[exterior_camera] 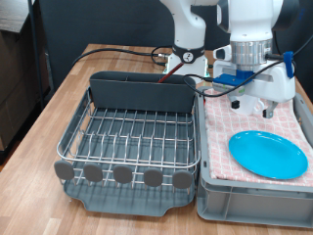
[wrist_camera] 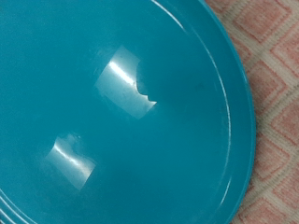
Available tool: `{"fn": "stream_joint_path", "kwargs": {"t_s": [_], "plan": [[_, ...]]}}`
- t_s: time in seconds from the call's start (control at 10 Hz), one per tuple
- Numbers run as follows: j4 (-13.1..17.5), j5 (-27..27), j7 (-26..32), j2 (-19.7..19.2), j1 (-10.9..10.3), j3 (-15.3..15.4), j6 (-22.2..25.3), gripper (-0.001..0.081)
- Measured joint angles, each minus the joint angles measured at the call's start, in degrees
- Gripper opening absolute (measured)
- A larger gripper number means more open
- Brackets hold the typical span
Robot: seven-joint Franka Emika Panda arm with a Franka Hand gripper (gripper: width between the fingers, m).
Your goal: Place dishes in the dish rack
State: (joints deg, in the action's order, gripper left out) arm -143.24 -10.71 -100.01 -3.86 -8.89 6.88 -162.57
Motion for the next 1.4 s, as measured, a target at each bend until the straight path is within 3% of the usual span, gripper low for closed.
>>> {"fn": "stream_joint_path", "kwargs": {"t_s": [0.6,1.4], "plan": [[-1.33,-12.23,11.86,-4.26,1.58,2.52,-6.63,0.0803],[-0.11,-21.44,21.43,-9.41,6.03,8.53,-11.95,0.0803]]}}
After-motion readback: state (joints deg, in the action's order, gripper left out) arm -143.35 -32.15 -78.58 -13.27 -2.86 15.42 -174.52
